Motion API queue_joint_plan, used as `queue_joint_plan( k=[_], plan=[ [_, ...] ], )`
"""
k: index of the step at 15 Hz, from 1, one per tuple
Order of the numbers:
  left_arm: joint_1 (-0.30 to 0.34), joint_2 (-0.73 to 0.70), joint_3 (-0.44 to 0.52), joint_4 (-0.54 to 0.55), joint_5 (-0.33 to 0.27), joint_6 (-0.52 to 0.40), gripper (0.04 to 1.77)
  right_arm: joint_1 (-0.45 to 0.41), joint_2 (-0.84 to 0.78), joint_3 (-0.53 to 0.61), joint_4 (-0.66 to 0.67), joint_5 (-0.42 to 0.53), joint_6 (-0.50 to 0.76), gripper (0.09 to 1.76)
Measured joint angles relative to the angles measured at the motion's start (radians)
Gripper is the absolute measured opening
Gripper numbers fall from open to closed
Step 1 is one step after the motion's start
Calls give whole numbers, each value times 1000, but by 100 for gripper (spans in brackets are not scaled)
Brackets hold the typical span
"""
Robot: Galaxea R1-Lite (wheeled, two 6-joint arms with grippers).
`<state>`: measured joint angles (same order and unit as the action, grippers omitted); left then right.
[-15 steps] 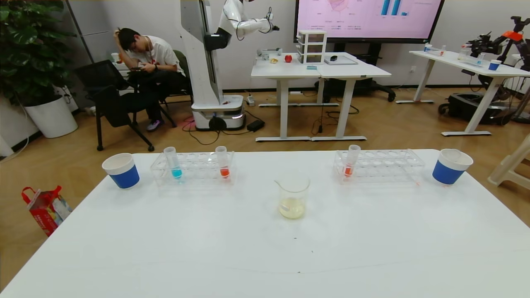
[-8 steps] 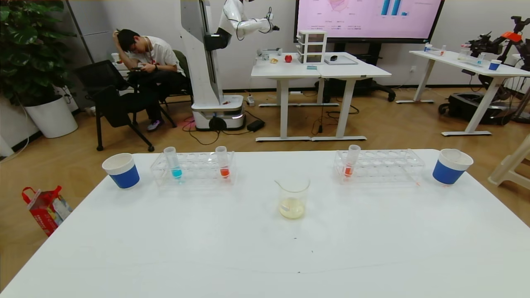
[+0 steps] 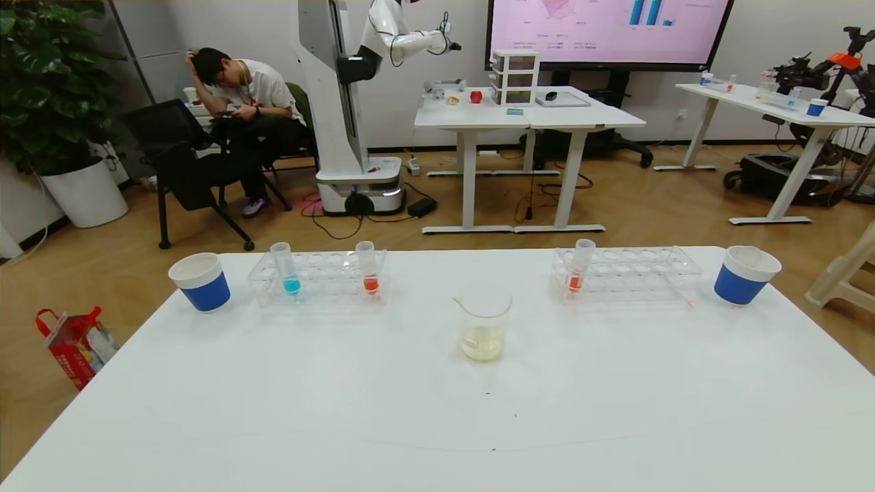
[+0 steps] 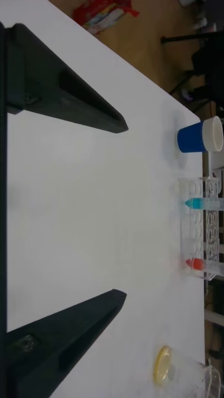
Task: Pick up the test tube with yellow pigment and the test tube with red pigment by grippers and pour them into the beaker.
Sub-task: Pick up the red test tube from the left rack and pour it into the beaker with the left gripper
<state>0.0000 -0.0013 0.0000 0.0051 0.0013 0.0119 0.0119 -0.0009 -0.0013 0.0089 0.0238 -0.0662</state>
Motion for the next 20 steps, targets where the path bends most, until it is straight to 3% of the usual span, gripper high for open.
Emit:
queue_joint_plan(
  k=[2, 6, 10, 15, 17, 20],
  plan=[
    [0, 0, -4, -4, -2, 2, 175, 0, 0, 1, -1, -1, 1, 173],
    [-5, 90, -144, -23, -7, 8, 175, 0, 0, 1, -1, -1, 1, 173],
    [-23, 408, -344, -205, -8, 11, 175, 0, 0, 1, -1, -1, 1, 173],
    [-56, 899, -477, -529, 1, 6, 175, 0, 0, 1, -1, -1, 1, 173],
    [-103, 1078, -506, -650, 50, -11, 175, 0, 0, 1, -1, -1, 1, 173],
    [-235, 1357, -559, -863, 219, -55, 175, 0, 0, 1, -1, -1, 2, 173]
  ],
)
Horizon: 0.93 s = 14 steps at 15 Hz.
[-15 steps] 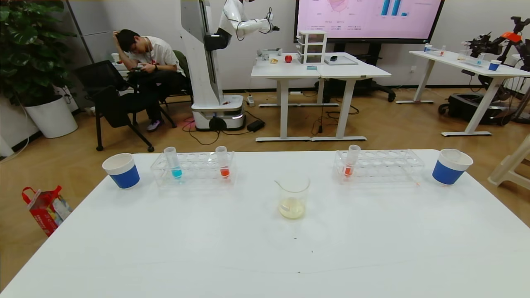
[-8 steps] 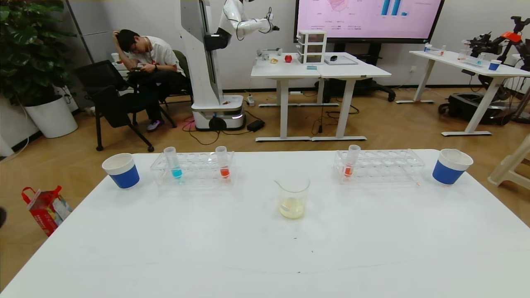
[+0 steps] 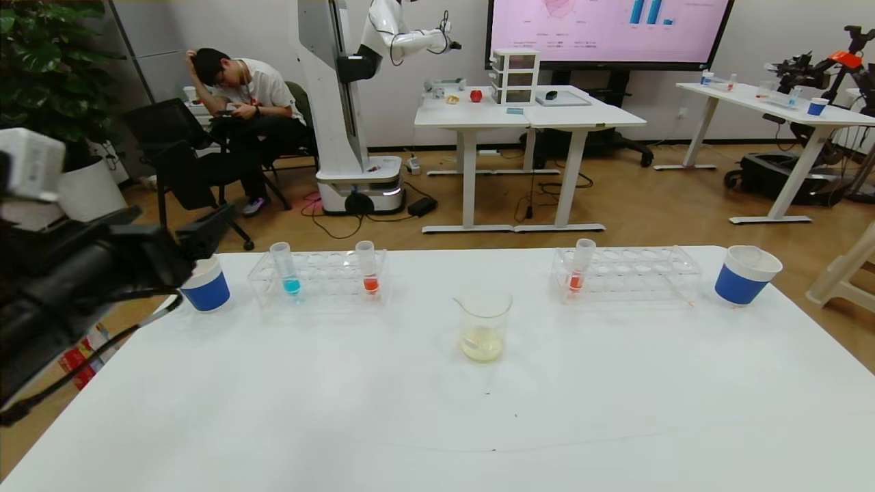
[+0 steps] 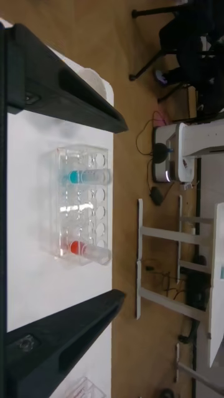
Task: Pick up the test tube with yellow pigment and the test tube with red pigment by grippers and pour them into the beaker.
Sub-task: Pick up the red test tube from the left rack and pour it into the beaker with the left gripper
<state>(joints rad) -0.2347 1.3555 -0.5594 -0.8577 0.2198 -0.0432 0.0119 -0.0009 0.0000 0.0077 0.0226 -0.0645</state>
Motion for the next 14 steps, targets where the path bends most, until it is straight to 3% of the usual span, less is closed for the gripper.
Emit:
queue_joint_plan(
  k=[3, 5, 10, 14],
  plan=[
    [-136, 244, -52, -197, 147, -22, 175, 0, 0, 0, 0, 0, -1, 173],
    [-198, 386, -83, -292, 195, -26, 175, 0, 0, 0, 0, 0, -1, 173],
    [-247, 675, -125, -525, 226, -21, 175, 0, 0, 0, 0, 0, -1, 173],
    [-251, 797, -137, -571, 223, -16, 175, 0, 0, 0, 0, 0, 0, 173]
  ],
)
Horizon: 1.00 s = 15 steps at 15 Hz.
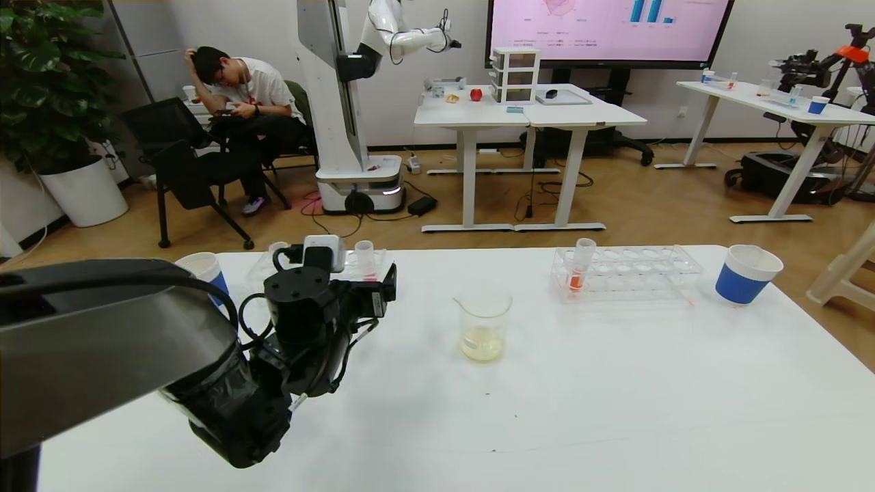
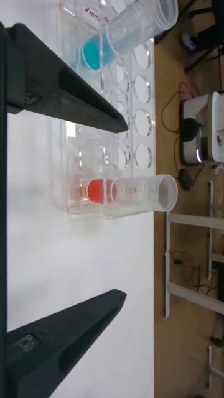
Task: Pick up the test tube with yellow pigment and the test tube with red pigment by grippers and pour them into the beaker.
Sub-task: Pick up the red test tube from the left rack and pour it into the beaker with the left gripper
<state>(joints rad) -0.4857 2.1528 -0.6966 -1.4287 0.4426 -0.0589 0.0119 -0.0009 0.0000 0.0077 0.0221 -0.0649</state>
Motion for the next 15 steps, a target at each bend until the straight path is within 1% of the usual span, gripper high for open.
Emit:
queue_joint_plan(
  k=[3, 5, 7, 9, 11, 14, 15],
  plan=[
    [6, 43, -51, 5, -6, 1, 175, 0, 0, 0, 0, 0, 0, 173],
    [16, 85, -123, 11, -10, 5, 175, 0, 0, 0, 0, 0, 0, 173],
    [35, 130, -207, 28, -22, 33, 175, 0, 0, 0, 0, 0, 0, 173],
    [53, 170, -287, 62, -27, 44, 175, 0, 0, 0, 0, 0, 0, 173],
    [60, 196, -324, 71, -28, 45, 175, 0, 0, 0, 0, 0, 0, 173],
    [62, 220, -348, 69, -29, 43, 175, 0, 0, 0, 0, 0, 0, 173],
    [63, 226, -354, 68, -29, 41, 170, 0, 0, 0, 0, 0, 0, 173]
  ],
)
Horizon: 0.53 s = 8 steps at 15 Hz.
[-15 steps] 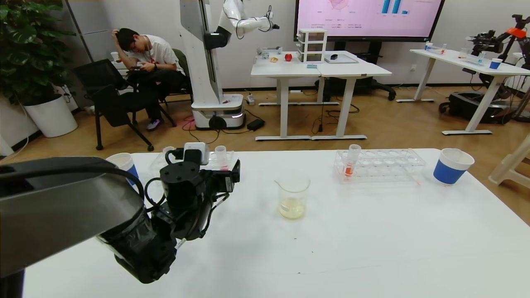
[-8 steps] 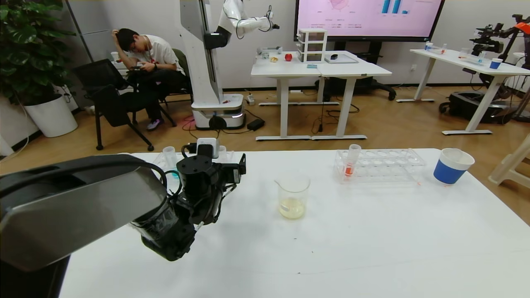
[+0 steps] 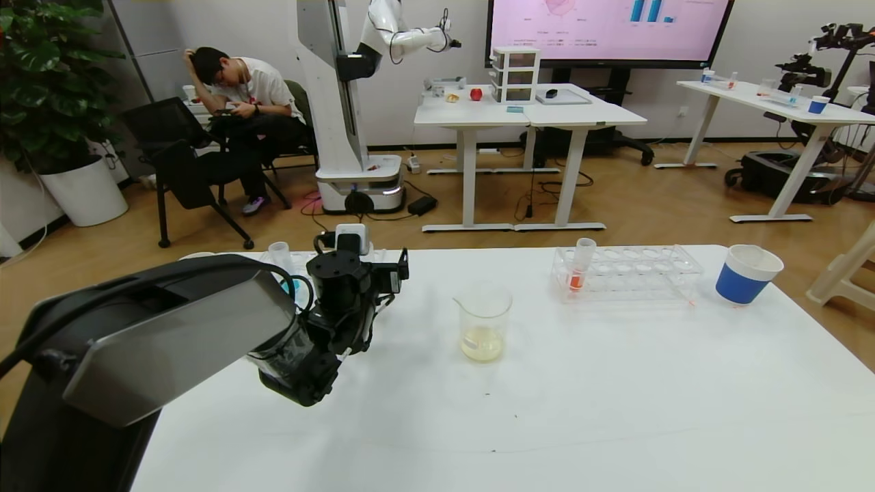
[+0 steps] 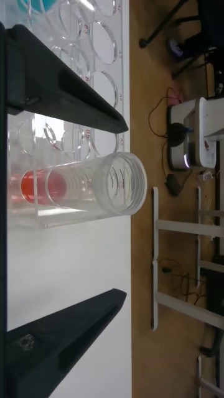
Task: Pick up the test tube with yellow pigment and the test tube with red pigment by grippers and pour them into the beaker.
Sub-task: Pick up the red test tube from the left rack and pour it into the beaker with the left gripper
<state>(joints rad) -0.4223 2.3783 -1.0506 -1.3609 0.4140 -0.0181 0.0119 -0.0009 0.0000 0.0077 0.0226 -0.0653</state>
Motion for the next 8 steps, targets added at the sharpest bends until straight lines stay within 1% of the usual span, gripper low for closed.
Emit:
queue_joint_plan(
  k=[1, 2, 3, 4, 5, 6, 8],
  plan=[
    [1, 3, -5, 0, 0, -1, 151, 0, 0, 0, 0, 0, 0, 173],
    [1, 6, -10, -2, 1, -3, 115, 0, 0, 0, 0, 0, 0, 173],
    [1, 7, -13, -5, 5, -3, 70, 0, 0, 0, 0, 0, 0, 173],
    [4, 7, -17, -7, 3, -3, 39, 0, 0, 0, 1, 0, 0, 173],
    [1, 7, -18, -7, 6, -1, 33, -1, 0, 0, -1, 0, 0, 173],
    [1, 7, -19, -7, 4, -2, 50, 1, 0, 0, 0, 0, 0, 173],
    [1, 7, -21, -8, 3, -2, 53, 0, 0, 0, 0, 0, 0, 173]
  ],
)
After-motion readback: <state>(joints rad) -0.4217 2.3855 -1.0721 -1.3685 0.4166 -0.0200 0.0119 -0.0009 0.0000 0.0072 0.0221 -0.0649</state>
